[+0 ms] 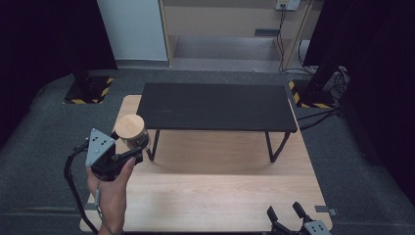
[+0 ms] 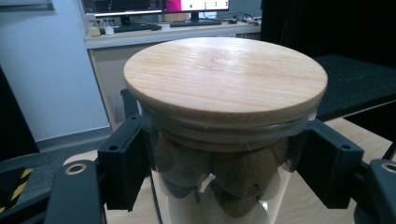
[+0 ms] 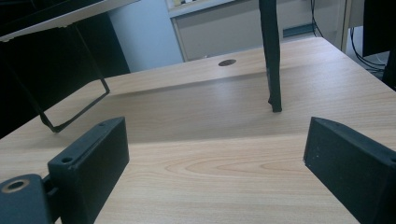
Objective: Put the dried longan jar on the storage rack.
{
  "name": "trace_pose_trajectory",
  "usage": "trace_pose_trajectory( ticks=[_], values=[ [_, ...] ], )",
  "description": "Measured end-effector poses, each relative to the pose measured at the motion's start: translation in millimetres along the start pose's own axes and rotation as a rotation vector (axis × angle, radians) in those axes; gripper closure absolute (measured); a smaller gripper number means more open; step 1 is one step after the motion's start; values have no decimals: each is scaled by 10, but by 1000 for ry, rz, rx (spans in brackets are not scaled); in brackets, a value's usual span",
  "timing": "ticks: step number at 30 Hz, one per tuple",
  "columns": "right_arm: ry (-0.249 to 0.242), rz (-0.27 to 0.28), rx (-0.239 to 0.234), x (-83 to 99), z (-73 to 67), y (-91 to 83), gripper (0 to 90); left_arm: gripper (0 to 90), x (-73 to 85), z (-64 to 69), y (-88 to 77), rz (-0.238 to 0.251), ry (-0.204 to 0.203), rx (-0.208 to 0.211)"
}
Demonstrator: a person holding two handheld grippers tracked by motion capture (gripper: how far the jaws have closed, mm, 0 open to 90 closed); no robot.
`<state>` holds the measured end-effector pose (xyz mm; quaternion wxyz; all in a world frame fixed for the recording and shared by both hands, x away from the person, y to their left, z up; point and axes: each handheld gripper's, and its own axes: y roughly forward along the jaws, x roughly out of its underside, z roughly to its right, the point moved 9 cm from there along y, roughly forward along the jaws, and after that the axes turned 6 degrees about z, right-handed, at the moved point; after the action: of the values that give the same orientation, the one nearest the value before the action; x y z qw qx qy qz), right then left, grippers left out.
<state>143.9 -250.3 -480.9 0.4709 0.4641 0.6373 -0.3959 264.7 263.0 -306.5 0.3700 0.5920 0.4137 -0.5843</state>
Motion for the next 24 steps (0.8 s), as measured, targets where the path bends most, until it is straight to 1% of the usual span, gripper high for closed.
trace_pose_trajectory(
  ticks=[6,8,12,15,19,21,23,24],
  values=[
    [2,2,5,-14,20,-10,68,244,-135,-26,172,0,2,9],
    [1,5,8,-17,28,-11,68,244,-169,-27,231,1,4,4],
    [-1,9,14,-27,50,-20,69,244,-222,-51,361,6,-9,12],
    [0,10,20,-30,68,-32,69,244,-246,-66,457,4,-13,18],
    [2,11,30,-24,91,-49,69,244,-269,-81,555,2,-9,18],
    [4,13,34,-20,101,-58,69,244,-284,-84,615,-2,1,11],
    [6,13,37,-18,112,-63,69,244,-287,-91,642,-4,-2,13],
    [5,13,38,-18,116,-64,69,244,-289,-102,685,-8,-8,17]
  ],
)
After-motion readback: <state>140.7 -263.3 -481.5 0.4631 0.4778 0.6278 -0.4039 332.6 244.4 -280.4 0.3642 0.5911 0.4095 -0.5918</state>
